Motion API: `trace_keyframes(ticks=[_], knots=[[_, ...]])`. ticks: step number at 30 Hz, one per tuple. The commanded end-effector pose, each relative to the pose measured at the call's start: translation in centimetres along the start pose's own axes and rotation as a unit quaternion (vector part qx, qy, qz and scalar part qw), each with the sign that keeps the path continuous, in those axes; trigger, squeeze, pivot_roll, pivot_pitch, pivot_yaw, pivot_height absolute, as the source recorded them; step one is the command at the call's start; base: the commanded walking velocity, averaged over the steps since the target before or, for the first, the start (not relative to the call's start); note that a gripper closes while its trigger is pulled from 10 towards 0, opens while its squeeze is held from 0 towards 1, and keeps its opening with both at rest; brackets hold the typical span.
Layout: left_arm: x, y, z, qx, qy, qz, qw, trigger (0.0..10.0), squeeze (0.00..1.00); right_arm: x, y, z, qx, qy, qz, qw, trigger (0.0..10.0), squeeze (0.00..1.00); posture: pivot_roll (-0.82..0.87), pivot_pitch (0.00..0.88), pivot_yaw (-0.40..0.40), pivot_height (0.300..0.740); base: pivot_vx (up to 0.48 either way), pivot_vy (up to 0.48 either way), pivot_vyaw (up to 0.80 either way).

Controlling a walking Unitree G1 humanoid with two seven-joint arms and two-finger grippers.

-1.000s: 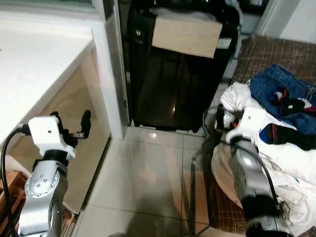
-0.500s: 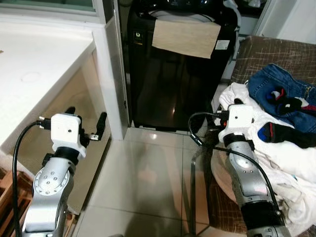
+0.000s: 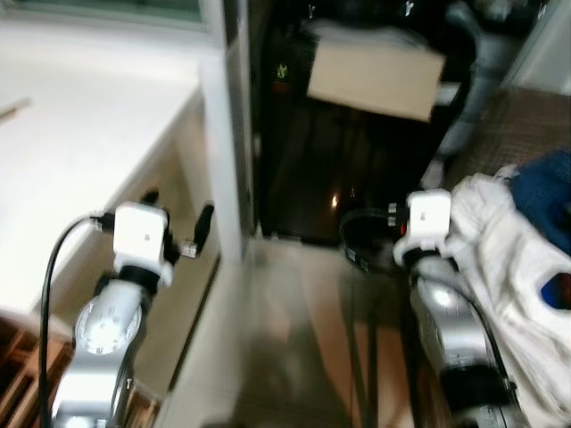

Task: Clothes washing

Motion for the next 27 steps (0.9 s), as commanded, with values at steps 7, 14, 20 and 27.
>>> trace_keyframes(ticks=[7,14,20,27], knots=[[0.1,0.6,0.0,-0.006,0.022,0.000,1.000,10.0,0.00,0.9,-0.5,-0.6,-0.012,-0.006,-0.033,0.999,10.0,0.00,0.00,0.033,-0.039,0.740,0.000,0.000,-0.76],[0.5,1.0,0.3,0.001,0.031,-0.007,0.999,10.0,0.00,2.5,-0.6,-1.1,-0.025,-0.009,-0.075,0.997,10.0,0.00,0.00,0.035,-0.027,0.740,0.000,0.000,-0.76],[1.2,1.1,0.4,0.004,0.030,-0.023,0.999,10.0,0.00,2.3,-0.7,-1.1,-0.026,-0.013,-0.070,0.997,10.0,0.00,-0.01,0.036,-0.023,0.740,0.000,0.000,-0.78],[2.7,1.2,0.7,0.012,0.034,-0.060,0.998,10.0,0.00,1.8,-0.8,-1.3,-0.025,-0.020,-0.058,0.998,10.0,0.00,-0.01,0.033,-0.021,0.740,0.115,-0.170,-0.56]])
Point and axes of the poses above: a point about 5 cm out from each wrist's last joint towards the gripper, its own y axis pointing out of the wrist towards the gripper, its own z axis along the axis of the wrist's last joint, x = y × z, the point moved 1 cm from there along y, pointing out of the wrist towards the gripper, and after that the axes turned 8 degrees about -y, right-handed, at the moved point
